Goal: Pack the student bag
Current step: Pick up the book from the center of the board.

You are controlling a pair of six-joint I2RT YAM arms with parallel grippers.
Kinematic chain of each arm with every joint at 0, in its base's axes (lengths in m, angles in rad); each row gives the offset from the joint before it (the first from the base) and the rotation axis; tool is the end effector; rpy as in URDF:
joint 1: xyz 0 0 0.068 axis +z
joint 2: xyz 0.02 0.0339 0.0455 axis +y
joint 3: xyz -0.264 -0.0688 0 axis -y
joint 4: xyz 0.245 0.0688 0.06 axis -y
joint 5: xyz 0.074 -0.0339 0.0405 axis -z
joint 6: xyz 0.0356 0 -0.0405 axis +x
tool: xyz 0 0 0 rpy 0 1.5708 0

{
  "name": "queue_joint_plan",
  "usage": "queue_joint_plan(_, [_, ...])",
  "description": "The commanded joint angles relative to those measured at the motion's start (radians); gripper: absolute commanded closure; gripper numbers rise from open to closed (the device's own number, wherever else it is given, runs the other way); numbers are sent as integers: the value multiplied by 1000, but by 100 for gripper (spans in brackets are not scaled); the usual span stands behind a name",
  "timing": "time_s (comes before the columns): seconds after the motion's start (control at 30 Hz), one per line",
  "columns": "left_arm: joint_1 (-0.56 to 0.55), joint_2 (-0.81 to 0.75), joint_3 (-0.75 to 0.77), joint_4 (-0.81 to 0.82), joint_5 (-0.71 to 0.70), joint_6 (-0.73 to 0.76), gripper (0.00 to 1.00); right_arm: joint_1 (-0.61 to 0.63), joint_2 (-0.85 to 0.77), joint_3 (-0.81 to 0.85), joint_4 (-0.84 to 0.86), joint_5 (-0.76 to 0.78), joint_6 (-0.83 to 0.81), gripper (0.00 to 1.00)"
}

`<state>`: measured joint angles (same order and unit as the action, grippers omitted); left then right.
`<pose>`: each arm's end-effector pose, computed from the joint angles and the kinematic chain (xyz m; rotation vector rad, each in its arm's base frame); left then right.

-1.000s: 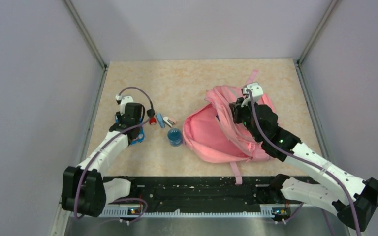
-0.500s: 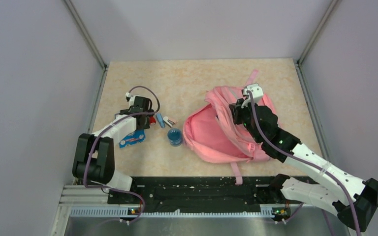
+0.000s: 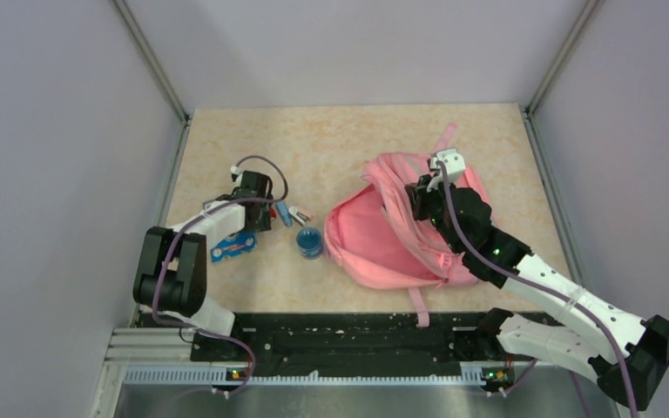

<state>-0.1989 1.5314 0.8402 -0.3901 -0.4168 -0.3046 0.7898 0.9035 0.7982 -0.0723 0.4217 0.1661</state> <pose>0.2839 -0.0425 0.1733 -0.2687 2.5349 0.3630 0.1592 0.1399 0.3360 -0.2342 1.7285 0.3343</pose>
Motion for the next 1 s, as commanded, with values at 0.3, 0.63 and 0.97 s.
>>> queue_joint_plan(0.3, [-1,144,124,-115,-99,-35,40,0,-14,9,48,54,-24,100])
queue_joint_plan(0.63, [22,98,95,-92,-41,-28,91,0,-24,7,46,64,-27,100])
queue_joint_plan(0.97, [24,-188,22,-51,-47,-70,100,1,-31,17,29,79,-34,100])
